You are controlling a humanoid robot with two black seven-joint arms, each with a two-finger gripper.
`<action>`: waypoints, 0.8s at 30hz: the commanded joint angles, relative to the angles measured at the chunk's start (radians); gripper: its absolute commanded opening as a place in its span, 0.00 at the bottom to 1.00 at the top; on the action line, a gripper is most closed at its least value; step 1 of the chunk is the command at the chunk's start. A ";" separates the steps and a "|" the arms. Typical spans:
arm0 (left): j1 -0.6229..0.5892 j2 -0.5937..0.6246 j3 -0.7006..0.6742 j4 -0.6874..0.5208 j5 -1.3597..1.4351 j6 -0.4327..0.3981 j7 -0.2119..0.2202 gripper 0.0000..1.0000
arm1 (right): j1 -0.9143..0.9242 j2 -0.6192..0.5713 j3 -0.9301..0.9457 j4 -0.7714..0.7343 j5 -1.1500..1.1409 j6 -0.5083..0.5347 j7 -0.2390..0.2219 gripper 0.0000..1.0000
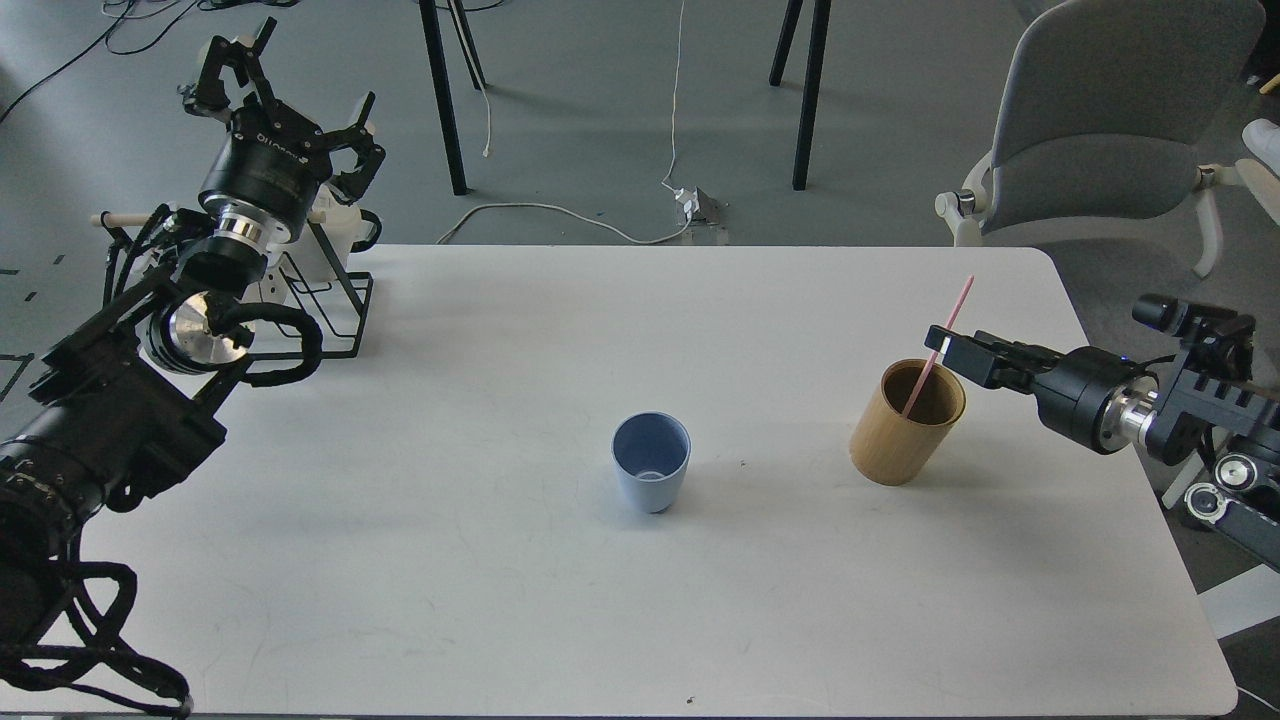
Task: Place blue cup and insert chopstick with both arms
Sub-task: 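Grasp the pink straw in the tan cup with the right gripper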
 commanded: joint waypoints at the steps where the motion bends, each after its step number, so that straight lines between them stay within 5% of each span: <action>1: -0.003 -0.001 -0.001 0.000 0.001 0.000 -0.001 1.00 | 0.055 0.038 -0.049 -0.050 -0.044 0.005 0.000 0.38; 10: -0.005 0.002 -0.001 0.000 0.001 0.000 -0.002 1.00 | 0.118 0.043 -0.135 -0.070 -0.061 0.004 0.000 0.03; 24: -0.008 0.021 -0.001 0.003 0.003 0.000 -0.002 1.00 | 0.236 -0.160 -0.108 0.141 -0.044 0.008 -0.003 0.00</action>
